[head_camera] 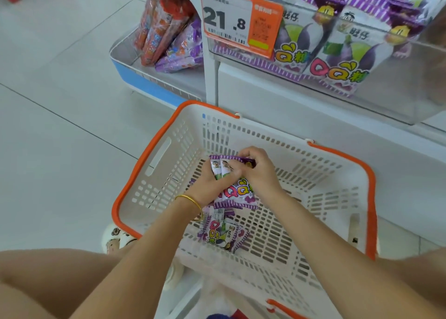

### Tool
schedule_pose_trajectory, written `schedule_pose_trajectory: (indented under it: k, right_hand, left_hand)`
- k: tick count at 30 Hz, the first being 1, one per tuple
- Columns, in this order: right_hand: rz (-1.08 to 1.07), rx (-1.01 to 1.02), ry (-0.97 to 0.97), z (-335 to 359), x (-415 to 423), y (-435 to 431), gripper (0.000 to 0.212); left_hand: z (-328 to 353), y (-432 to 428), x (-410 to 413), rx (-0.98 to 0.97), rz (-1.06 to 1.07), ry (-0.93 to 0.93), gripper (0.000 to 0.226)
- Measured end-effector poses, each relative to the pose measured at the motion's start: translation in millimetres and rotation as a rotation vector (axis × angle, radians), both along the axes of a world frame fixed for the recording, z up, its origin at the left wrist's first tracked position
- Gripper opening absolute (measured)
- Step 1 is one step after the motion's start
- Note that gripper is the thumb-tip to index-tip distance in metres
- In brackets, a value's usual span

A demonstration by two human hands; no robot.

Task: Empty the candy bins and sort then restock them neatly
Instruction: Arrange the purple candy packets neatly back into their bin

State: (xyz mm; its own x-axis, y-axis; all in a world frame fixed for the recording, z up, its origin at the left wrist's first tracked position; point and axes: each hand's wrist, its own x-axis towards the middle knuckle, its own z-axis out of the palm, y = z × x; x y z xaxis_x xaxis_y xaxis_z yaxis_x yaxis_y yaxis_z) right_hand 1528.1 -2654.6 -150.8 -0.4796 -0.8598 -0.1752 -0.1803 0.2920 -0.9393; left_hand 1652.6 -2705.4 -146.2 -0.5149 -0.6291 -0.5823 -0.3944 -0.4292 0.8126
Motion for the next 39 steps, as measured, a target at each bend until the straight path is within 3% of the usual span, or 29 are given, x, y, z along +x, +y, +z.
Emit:
schedule_pose_trajectory:
  k: [2,5,6,9,11,13,14,17,21,23,29,32,35,39]
  right_hand:
    - [-0.03,-0.001,-0.137,-12,8,-4,0.006]
    - [-0.199,0.162,-0.414,-50,15,-3,0.026]
    - [-0.155,0.29,-0.365,-67,16,2,0.029]
    - [0.415,0.758,0.089,-122,27,30,0.033]
    - [0.623,0.865,0.293,-144,41,48,0.032]
    - [0.581,0.84,0.349,-148,48,56,0.021]
    - [0.533,0.808,0.342,-147,49,59,0.027]
    - [0.371,0.679,0.08,-134,43,57,0.04]
    - [0.171,0.525,-0.186,-81,5,41,0.019]
    - [0.13,0.43,-0.149,-48,-22,35,0.023]
    - [0.329,0.309,0.044,80,-95,42,0.017]
    - [0.425,0.288,0.11,141,-107,49,0.009]
    - [0.486,0.277,0.256,182,-105,53,0.023]
    - [0.456,0.191,0.287,209,-104,67,0.027]
  left_hand:
    - [-11,-4,7,-0.006,0.036,-0.042,0.057]
    - [-26,-11,26,-0.011,0.113,-0.162,0.049]
    - [-30,-14,32,0.0,0.149,-0.182,0.055]
    - [-39,-19,44,0.007,0.235,-0.184,0.059]
    - [-44,-21,47,0.023,0.262,-0.161,0.055]
    - [-45,-22,49,0.036,0.259,-0.162,0.056]
    - [-44,-22,49,0.039,0.26,-0.165,0.056]
    - [-41,-23,46,0.018,0.256,-0.149,0.056]
    - [-26,-18,31,-0.032,0.236,-0.113,0.055]
    - [-13,-15,22,-0.063,0.231,-0.091,0.053]
    - [50,-6,-14,-0.209,0.172,-0.024,0.06]
    - [88,-4,-29,-0.261,0.044,-0.019,0.079]
    - [115,1,-38,-0.316,-0.087,-0.02,0.073]
    - [132,6,-39,-0.356,-0.173,-0.039,0.073]
